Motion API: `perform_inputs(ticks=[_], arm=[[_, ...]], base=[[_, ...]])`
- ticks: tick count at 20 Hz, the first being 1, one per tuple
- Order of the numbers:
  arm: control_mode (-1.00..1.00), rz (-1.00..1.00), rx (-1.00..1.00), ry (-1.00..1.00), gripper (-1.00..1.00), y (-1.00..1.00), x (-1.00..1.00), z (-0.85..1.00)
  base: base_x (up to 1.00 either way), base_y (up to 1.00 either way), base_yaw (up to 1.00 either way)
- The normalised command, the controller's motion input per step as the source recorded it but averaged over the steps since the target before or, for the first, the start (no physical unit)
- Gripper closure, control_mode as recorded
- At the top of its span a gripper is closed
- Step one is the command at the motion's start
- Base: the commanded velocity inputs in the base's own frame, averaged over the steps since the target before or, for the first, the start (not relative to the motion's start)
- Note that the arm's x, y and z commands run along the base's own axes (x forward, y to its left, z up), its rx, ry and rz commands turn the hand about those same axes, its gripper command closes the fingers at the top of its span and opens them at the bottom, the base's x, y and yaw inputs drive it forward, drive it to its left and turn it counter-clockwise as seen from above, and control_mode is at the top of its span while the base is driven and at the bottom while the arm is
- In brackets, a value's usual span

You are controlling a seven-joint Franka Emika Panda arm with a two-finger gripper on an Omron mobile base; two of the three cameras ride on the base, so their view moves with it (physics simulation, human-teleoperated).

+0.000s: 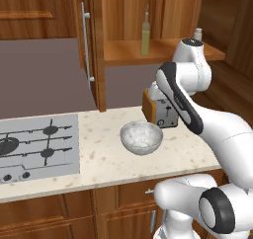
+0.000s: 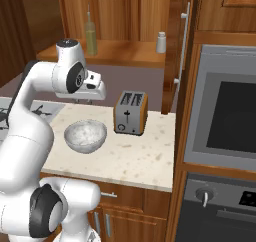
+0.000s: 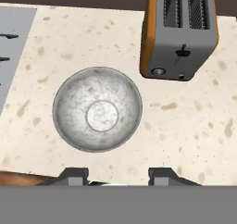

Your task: Retrieve the bottle and the shaker from the cabinet and place them next to the mixing bowl on the counter. Then add garlic from the fridge to the mixing bowl.

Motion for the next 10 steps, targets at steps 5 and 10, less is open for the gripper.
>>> perform_inputs(ticks=[5,10], arm=[[-1.0,0.0,0.0,-0.13,-1.0,0.0,-0.15,0.01],[-1.0,0.0,0.0,-0.18,-1.0,0.0,-0.08,0.16]], base=[[0.0,0.0,0.0],[0.0,0.0,0.0]])
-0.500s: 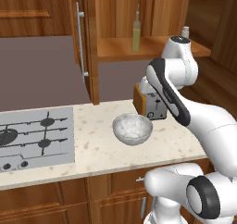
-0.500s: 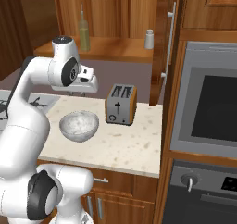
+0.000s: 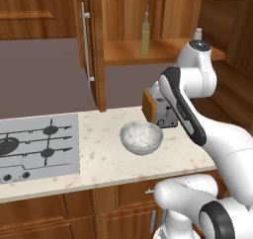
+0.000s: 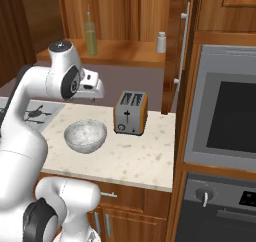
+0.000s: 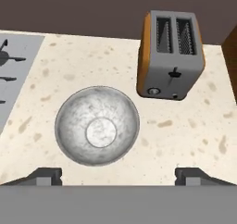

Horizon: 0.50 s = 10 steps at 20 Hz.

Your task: Retrieve the bottle and the shaker from the cabinet and place them next to the mixing bowl on the counter. Then add garlic from the fridge to the mixing bowl.

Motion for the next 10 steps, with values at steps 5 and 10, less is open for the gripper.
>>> perform_inputs(ticks=[5,10], arm=[[-1.0,0.0,0.0,-0.15,-1.0,0.0,-0.01,0.33],[-1.0,0.0,0.0,-0.14,-1.0,0.0,0.0,0.46]], base=[[0.0,0.0,0.0],[0.0,0.0,0.0]])
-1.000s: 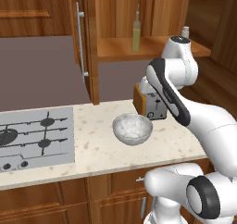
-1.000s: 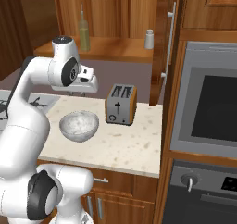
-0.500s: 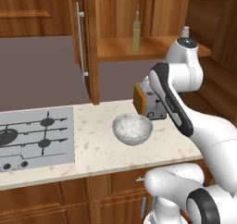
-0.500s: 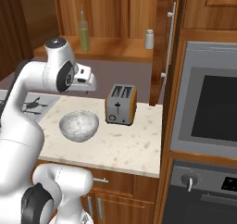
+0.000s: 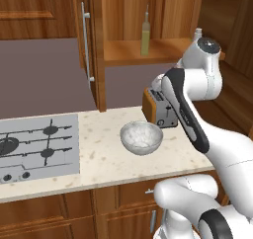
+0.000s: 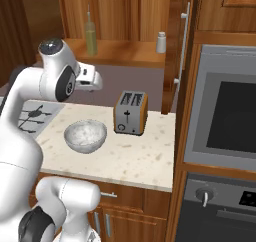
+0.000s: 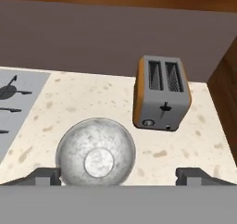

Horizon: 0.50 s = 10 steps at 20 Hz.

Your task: Retrieve the bottle and the shaker from the cabinet and place them next to the mixing bowl on the counter. Then add garlic from the fridge to the mixing bowl.

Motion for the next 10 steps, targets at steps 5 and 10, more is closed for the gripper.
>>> perform_inputs(ticks=[5,10], arm=[[-1.0,0.0,-0.01,-0.17,-1.0,0.01,0.0,0.49],[-1.0,0.0,-0.02,-0.15,-1.0,0.07,0.0,0.54]], base=[[0.0,0.0,0.0],[0.0,0.0,0.0]])
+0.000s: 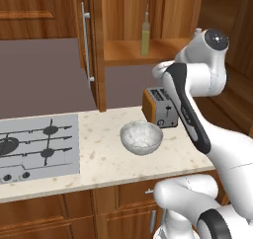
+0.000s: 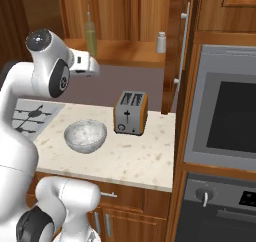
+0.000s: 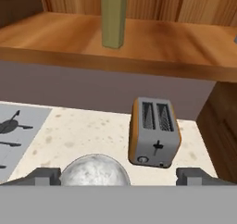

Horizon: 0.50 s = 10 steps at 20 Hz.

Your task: Retrieve the bottle and the shaker from the cabinet and place them next to the mixing bowl on the counter. Then add garlic from the fridge to the mixing bowl.

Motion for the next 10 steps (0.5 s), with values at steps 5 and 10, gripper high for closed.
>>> perform_inputs(ticks=[5,10], arm=[[-1.0,0.0,0.0,-0.09,-1.0,0.16,0.0,0.54],[-1.0,0.0,0.0,-0.03,-1.0,0.09,0.07,0.43]], base=[[0.0,0.0,0.0],[0.0,0.0,0.0]])
